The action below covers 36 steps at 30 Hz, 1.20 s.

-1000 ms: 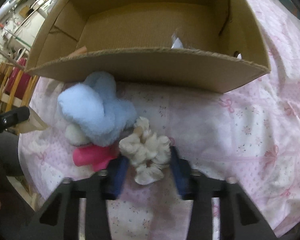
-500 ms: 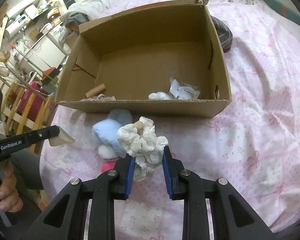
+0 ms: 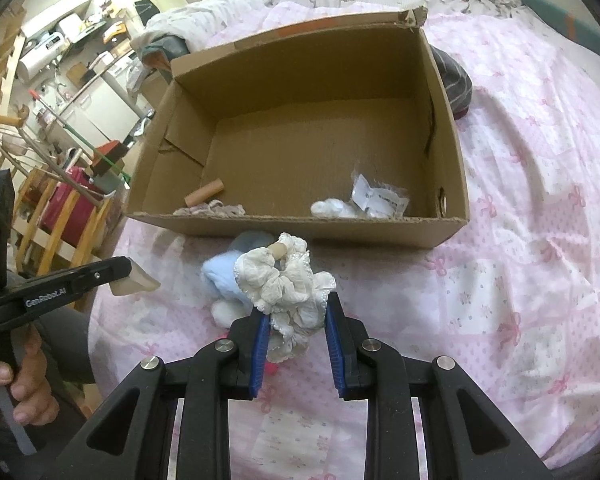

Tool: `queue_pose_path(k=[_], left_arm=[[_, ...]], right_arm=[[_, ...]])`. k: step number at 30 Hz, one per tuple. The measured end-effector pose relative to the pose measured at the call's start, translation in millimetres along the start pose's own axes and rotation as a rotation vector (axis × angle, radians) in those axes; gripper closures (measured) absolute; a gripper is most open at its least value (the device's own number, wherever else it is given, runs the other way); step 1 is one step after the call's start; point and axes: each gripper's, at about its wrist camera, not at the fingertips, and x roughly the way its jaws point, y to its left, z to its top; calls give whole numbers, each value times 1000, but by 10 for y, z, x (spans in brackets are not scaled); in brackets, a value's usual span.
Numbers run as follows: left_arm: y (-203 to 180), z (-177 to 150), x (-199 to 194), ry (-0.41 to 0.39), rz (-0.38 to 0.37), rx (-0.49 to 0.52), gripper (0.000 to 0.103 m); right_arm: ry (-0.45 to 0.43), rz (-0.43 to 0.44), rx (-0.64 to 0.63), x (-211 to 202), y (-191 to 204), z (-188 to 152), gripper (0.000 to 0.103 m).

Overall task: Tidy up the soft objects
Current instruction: 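Grasp the white lace scrunchie with the right tool and lift it, then carry the scrunchie into the box with the right tool and release it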

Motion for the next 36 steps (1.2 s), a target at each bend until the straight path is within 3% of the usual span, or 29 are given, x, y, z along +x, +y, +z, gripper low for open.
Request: queue_pose_path(k=[3,7,15,23,30,36], left_arm=[[-74,89,-320,-123,1,43,95],[-146,242,-564,-212,-16,61,95],[-323,826,-708,-290,-56,88,95],[-523,1113,-432,-313,-109,112,95],[-572,982,131,-221,-74,139,95],[-579,911,331,-176,-75,151,94]], right_arm=[[-63,38,-1,-160,29,24,75],[-170,82,-1,-440,47,94,75],[-281,112,50,-717,-91,411,75],[-292,65,56,-599,-296,769,75],[-243,36,132,-305,-553,774,75],[-192,34,153,-133,-606,725,75]])
